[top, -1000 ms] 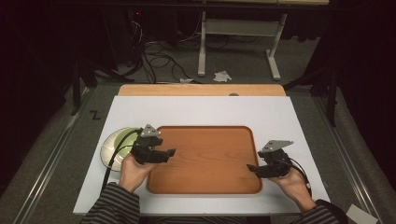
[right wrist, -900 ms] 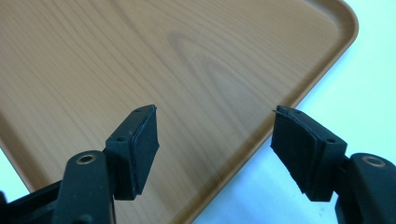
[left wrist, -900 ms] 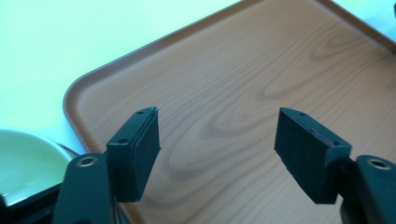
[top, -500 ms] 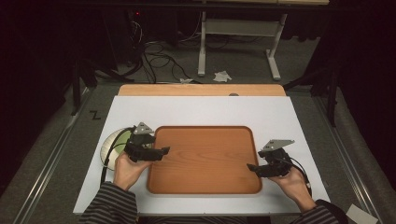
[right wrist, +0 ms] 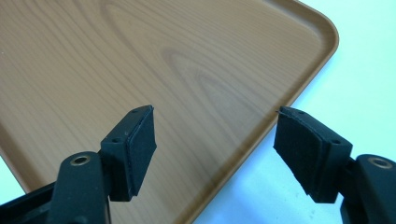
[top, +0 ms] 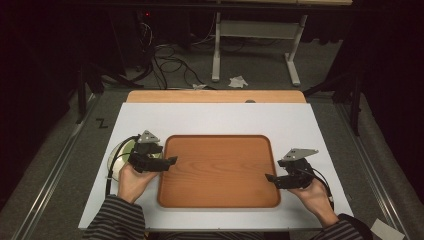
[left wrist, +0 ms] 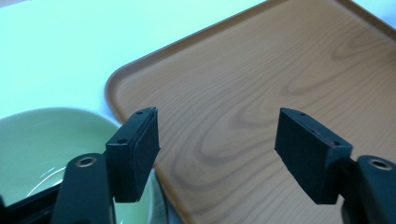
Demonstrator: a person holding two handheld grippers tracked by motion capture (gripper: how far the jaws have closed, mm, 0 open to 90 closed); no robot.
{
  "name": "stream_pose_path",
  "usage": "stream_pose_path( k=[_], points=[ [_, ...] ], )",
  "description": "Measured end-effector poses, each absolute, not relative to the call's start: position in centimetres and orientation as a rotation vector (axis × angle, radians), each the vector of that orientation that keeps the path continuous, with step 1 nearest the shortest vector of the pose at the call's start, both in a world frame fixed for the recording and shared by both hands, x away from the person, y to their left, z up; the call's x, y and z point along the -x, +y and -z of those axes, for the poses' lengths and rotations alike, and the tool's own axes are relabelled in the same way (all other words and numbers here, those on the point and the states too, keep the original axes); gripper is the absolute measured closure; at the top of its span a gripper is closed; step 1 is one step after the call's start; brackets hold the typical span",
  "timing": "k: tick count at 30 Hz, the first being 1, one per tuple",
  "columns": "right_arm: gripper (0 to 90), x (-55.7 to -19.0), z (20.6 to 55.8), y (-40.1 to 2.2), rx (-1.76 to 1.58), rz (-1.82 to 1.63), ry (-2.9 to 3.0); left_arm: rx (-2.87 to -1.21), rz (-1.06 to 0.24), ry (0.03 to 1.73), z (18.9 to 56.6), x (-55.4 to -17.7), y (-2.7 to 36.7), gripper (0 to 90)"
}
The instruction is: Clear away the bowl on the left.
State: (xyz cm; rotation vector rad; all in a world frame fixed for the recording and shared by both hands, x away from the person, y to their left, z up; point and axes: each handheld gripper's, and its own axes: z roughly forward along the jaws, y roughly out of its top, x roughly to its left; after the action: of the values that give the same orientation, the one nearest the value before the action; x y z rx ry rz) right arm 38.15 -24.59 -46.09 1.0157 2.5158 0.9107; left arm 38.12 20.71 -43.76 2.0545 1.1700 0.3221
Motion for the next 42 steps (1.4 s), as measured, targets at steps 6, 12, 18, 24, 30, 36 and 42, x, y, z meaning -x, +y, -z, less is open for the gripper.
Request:
stream_pose_path(
  k=[6, 12, 18, 24, 30, 36, 42],
  points=[
    [31.0, -38.0, 46.1, -24.5, -1.011, -0.901, 2.519, -2.054, -0.315, 1.207, 43.7, -38.2, 21.3, 32.7],
    [31.0, -38.1, 46.2, -24.4, -1.017, -0.898, 2.521, -2.038, -0.323, 1.233, 43.7, -38.5, 22.0, 32.1],
    [31.0, -38.0, 46.2, -24.4, -1.016, -0.893, 2.523, -2.001, -0.332, 1.259, 43.5, -38.5, 22.9, 31.2],
    [31.6, -38.1, 46.3, -24.3, -1.011, -0.883, 2.542, -2.015, -0.349, 1.294, 43.6, -38.8, 23.7, 32.0],
    [32.5, -38.0, 46.3, -24.3, -1.005, -0.886, 2.539, -2.003, -0.371, 1.331, 43.6, -38.9, 24.6, 32.7],
    [32.5, -38.0, 46.3, -24.2, -0.995, -0.885, 2.542, -1.965, -0.381, 1.377, 43.7, -39.0, 25.9, 34.1],
    [32.3, -38.1, 46.3, -24.2, -1.008, -0.884, 2.541, -1.946, -0.408, 1.414, 43.8, -39.2, 27.0, 34.4]
  ],
)
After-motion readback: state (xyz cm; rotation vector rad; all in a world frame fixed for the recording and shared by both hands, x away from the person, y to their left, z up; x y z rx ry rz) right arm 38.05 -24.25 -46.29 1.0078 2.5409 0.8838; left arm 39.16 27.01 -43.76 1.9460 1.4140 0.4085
